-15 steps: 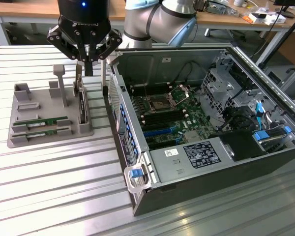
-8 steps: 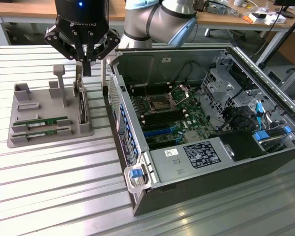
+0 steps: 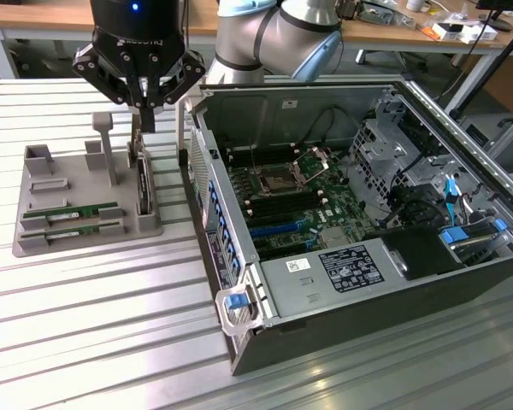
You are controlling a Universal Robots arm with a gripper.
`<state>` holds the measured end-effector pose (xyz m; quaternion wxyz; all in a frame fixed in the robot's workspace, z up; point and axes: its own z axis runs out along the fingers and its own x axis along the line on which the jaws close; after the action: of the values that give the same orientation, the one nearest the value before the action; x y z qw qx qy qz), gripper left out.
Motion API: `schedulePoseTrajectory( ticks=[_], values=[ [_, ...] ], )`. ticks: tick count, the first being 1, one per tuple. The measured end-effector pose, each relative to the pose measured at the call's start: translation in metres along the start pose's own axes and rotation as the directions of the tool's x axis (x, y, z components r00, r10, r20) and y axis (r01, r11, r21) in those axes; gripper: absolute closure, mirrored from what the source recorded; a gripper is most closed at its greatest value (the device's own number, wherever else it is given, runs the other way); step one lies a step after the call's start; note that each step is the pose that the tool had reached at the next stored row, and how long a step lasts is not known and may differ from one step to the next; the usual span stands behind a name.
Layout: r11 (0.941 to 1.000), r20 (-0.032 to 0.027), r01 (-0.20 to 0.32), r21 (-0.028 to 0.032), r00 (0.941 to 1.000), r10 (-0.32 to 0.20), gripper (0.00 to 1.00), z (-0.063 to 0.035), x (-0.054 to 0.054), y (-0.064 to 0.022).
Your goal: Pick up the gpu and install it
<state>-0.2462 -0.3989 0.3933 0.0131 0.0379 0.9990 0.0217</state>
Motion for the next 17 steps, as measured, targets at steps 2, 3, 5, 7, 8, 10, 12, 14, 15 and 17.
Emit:
schedulePoseTrajectory(
  ticks=[2,3,5,7,8,10,12,14,15,17],
  values=[
    [1.0000,0.0000,0.000,0.0000,1.0000,0.000,0.90,-0.0001,0.0013,-0.0001],
    [1.0000,0.0000,0.000,0.0000,1.0000,0.000,0.90,-0.0001,0.0019,-0.0001],
    [1.0000,0.0000,0.000,0.0000,1.0000,0.000,0.90,-0.0001,0.0032,-0.0002],
    [1.0000,0.0000,0.000,0.0000,1.0000,0.000,0.90,-0.0001,0.0039,-0.0003],
    [1.0000,0.0001,0.000,-0.0001,1.0000,0.000,0.90,-0.0001,0.0041,-0.0003],
    [1.0000,0.0000,0.000,0.0000,1.0000,0.000,0.90,-0.0002,0.0050,-0.0004],
    [1.0000,0.0000,0.000,0.0000,1.0000,0.000,0.90,-0.0002,0.0057,-0.0004],
    [1.0000,0.0000,0.000,0.0000,1.0000,0.000,0.90,-0.0002,0.0064,-0.0005],
    [1.0000,0.0000,0.000,0.0000,1.0000,0.000,0.90,-0.0002,0.0068,-0.0005],
    [1.0000,0.0000,0.000,0.0000,1.0000,0.000,0.90,-0.0002,0.0074,-0.0006]
  ],
)
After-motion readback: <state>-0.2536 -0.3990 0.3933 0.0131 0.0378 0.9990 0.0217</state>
